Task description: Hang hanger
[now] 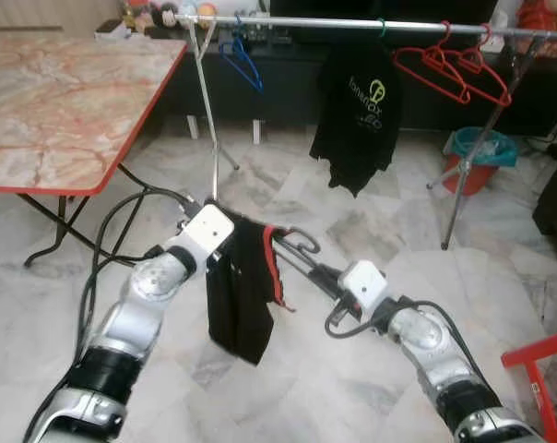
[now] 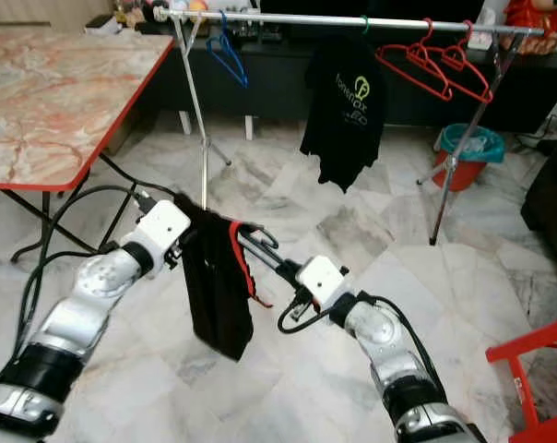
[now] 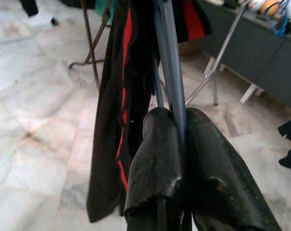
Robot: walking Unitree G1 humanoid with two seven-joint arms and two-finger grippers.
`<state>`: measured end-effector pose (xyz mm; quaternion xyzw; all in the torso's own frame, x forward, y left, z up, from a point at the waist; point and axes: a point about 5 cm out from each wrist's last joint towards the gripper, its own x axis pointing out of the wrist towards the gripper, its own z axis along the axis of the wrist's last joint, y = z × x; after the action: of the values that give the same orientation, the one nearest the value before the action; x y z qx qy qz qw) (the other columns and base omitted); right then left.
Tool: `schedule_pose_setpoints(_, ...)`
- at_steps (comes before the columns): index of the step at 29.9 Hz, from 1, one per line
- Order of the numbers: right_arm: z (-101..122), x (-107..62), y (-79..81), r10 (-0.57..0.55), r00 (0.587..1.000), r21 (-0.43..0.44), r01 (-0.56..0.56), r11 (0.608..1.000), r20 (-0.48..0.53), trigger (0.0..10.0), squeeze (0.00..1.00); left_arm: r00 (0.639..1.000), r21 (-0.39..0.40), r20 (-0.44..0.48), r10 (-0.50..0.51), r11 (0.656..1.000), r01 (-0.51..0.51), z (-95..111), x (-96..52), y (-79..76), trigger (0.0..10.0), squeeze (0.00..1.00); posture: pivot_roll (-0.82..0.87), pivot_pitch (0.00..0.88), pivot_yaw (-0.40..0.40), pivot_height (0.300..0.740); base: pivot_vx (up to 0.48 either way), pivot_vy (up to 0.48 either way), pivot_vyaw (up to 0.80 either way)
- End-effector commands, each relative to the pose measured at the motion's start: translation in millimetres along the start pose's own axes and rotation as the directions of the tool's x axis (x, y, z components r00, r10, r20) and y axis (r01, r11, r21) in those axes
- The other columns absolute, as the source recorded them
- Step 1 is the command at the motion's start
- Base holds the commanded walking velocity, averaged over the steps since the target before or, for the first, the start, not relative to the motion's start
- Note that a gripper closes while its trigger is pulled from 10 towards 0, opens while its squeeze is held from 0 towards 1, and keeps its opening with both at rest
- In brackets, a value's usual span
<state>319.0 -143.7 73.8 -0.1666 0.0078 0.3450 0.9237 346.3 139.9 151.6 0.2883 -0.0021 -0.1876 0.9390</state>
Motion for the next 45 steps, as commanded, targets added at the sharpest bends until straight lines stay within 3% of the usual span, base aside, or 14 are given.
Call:
schedule_pose_setpoints(1, 16.3, 4.5, -6.4, -0.022, 0.995, -0.002, 0.023, 1.000, 0.093, 0.0, 0.00, 0.998, 0.007, -0.053, 0.035, 0.999, -0.035, -5.6, 2.5, 0.2, 10.0, 0.00, 0.08, 0.045, -0.014, 0.740, 0.000, 0.000, 0.00)
schedule_pose_setpoints(4, 20.3, 4.7, -7.8, -0.026, 0.993, -0.001, 0.026, 1.000, 0.117, 0.0, 0.00, 0.996, -0.002, -0.071, 0.047, 0.999, -0.047, -6.6, 5.5, -5.6, 10.0, 0.00, 0.08, 0.035, -0.018, 0.740, 0.000, 0.000, 0.00)
schedule_pose_setpoints(5, 23.3, 5.3, -7.4, -0.015, 0.991, 0.009, 0.014, 1.000, 0.135, 0.0, 0.00, 0.995, -0.020, -0.083, 0.052, 0.998, -0.053, -7.2, 7.4, -10.1, 10.0, 0.24, 0.07, 0.015, -0.021, 0.740, 0.000, 0.000, 0.00)
schedule_pose_setpoints(6, 25.3, 5.7, -7.1, -0.007, 0.989, 0.016, 0.004, 1.000, 0.148, 0.0, 0.00, 0.994, -0.033, -0.092, 0.054, 0.998, -0.057, -7.5, 8.7, -13.3, 10.0, 0.24, 0.07, 0.015, -0.021, 0.740, 0.000, 0.000, 0.00)
schedule_pose_setpoints(7, 30.7, 6.4, -7.2, 0.006, 0.984, 0.024, -0.010, 1.000, 0.176, 0.0, 0.00, 0.991, -0.076, -0.111, 0.079, 0.993, -0.088, -6.9, 12.1, -16.5, 10.0, 1.00, 0.07, 0.006, -0.025, 0.740, 0.000, 0.000, 0.00)
schedule_pose_setpoints(17, 39.5, 7.3, -8.6, 0.063, 0.976, 0.026, -0.070, 0.997, 0.207, 0.0, 0.00, 0.995, -0.137, -0.073, 0.062, 0.988, -0.072, 13.9, 23.0, -35.9, 10.0, 1.00, 0.06, 0.000, -0.043, 0.740, 0.000, 0.000, 0.00)
schedule_pose_setpoints(35, 37.5, 11.1, -11.5, 0.048, 0.983, 0.037, -0.055, 0.998, 0.174, 0.0, 0.00, 0.997, -0.215, -0.072, -0.010, 0.977, -0.005, 34.3, 23.0, -50.5, 10.0, 1.00, 0.07, 0.000, -0.043, 0.740, 0.000, 0.000, 0.00)
schedule_pose_setpoints(38, 36.3, 11.7, -11.4, 0.046, 0.985, 0.037, -0.053, 0.998, 0.166, 0.0, 0.00, 0.997, -0.232, -0.055, -0.046, 0.972, 0.032, 41.0, 22.4, -53.6, 10.0, 1.00, 0.07, 0.000, -0.042, 0.740, 0.000, 0.000, 0.00)
schedule_pose_setpoints(43, 34.5, 12.6, -12.4, 0.035, 0.988, 0.043, -0.042, 0.998, 0.153, 0.0, 0.00, 0.979, -0.202, -0.036, -0.203, 0.960, 0.192, 48.0, 19.1, -68.8, 10.0, 0.98, 0.07, 0.000, -0.045, 0.740, 0.000, 0.000, 0.00)
schedule_pose_setpoints(44, 34.3, 13.3, -12.5, 0.033, 0.988, 0.047, -0.040, 0.998, 0.150, 0.0, 0.00, 0.966, -0.174, -0.050, -0.253, 0.955, 0.241, 46.1, 16.8, -75.4, 10.0, 0.00, 0.07, 0.000, -0.045, 0.740, 0.000, 0.000, 0.00)
schedule_pose_setpoints(45, 34.1, 13.6, -12.4, 0.033, 0.988, 0.049, -0.040, 0.998, 0.149, 0.0, 0.00, 0.964, -0.175, -0.062, -0.260, 0.953, 0.246, 44.5, 16.2, -77.1, 10.0, 0.00, 0.07, 0.000, -0.045, 0.740, 0.000, 0.000, 0.00)
